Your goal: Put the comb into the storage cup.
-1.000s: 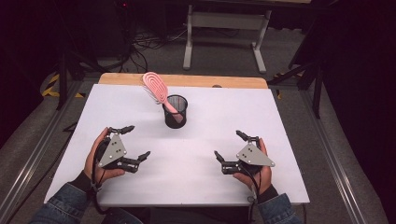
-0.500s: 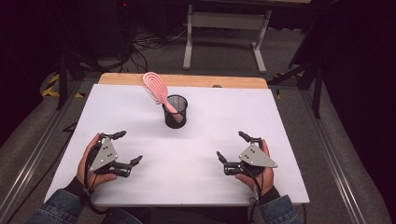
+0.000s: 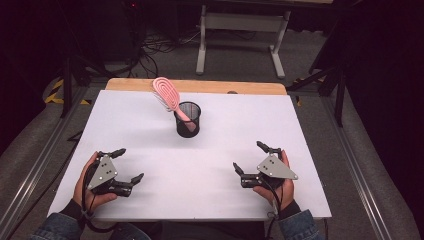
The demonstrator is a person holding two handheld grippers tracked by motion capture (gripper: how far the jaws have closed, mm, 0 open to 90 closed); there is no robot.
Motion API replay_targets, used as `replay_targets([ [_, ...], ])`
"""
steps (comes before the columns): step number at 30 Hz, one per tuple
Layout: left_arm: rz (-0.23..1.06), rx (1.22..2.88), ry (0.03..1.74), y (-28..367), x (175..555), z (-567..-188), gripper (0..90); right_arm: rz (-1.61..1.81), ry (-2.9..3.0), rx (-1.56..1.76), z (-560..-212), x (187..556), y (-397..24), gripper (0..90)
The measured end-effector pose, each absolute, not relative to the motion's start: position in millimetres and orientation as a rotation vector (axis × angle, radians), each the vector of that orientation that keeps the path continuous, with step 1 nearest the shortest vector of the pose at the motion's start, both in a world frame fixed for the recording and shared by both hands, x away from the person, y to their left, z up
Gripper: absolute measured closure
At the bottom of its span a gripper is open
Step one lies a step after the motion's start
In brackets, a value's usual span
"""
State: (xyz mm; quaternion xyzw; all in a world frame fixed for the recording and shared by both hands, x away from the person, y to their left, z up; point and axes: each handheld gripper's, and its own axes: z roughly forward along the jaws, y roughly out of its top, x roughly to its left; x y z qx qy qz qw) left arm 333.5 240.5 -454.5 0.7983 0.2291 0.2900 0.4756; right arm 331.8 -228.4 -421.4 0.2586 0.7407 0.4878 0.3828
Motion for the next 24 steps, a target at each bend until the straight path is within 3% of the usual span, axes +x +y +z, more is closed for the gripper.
replay_targets([
  [24, 0.69, 1.948, 0.559, 240.3, 335.8, -455.4, 4.3, 1.253, 1.899, 0.657, -422.4, 331.8, -225.7, 2.7],
])
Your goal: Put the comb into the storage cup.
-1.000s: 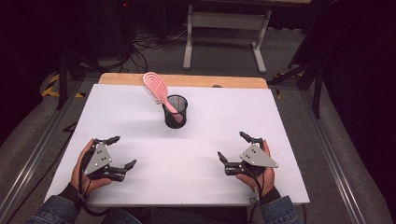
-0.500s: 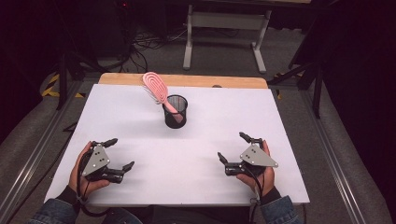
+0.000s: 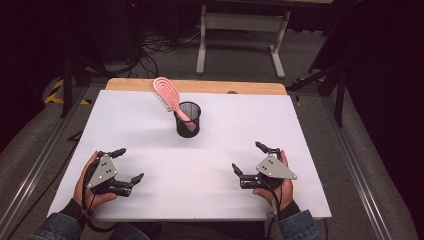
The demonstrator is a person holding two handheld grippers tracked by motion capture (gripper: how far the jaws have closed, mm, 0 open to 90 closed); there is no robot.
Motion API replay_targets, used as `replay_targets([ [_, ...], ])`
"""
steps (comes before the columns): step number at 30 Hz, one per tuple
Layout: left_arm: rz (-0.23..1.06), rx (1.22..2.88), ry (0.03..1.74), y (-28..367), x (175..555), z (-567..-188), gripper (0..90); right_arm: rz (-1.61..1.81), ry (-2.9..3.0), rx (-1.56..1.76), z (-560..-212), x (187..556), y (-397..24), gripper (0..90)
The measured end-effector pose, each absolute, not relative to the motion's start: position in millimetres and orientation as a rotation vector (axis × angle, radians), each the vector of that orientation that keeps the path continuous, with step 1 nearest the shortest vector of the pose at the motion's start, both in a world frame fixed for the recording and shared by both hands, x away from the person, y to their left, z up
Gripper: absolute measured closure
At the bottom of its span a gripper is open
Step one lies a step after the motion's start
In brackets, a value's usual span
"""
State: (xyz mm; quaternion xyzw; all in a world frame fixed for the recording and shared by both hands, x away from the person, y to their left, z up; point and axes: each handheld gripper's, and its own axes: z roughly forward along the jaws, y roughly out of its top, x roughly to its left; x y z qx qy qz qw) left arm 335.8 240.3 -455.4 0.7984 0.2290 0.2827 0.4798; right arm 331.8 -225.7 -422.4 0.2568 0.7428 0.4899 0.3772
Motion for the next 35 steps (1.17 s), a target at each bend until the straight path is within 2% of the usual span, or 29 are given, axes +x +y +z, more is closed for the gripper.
replay_targets([
  [35, 0.658, 1.948, 0.576, 239.0, 340.0, -455.6, 4.1, 1.232, 1.917, 0.675, -426.3, 335.5, -225.3, 2.6],
])
